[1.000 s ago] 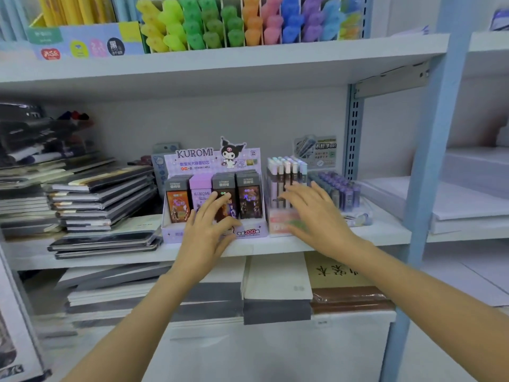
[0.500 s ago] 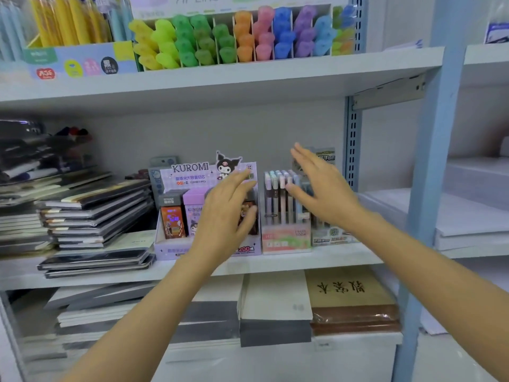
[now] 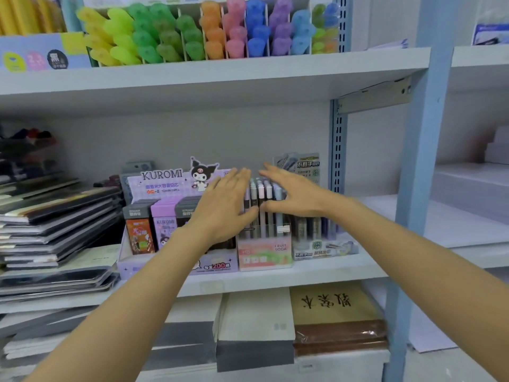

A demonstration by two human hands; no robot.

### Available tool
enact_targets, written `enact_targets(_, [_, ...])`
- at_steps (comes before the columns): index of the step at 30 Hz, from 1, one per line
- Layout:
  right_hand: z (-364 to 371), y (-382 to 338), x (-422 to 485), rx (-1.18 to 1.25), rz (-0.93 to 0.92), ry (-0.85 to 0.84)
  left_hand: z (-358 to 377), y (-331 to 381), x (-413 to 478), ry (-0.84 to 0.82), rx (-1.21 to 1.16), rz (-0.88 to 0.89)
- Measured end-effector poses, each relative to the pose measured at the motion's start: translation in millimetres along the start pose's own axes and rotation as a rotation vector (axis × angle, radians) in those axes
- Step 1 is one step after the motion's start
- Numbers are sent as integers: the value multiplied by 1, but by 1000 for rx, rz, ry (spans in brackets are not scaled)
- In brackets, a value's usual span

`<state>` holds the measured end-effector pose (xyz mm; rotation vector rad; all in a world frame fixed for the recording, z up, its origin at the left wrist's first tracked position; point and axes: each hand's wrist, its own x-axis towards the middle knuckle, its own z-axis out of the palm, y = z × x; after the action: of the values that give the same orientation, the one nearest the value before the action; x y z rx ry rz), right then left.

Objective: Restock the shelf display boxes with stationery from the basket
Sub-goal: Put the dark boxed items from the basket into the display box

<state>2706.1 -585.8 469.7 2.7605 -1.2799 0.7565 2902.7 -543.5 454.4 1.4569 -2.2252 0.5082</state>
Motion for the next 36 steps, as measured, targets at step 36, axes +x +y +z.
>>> enact_targets(36, [-4, 63, -37, 97, 112, -315, 59, 41, -46, 314, 100, 72])
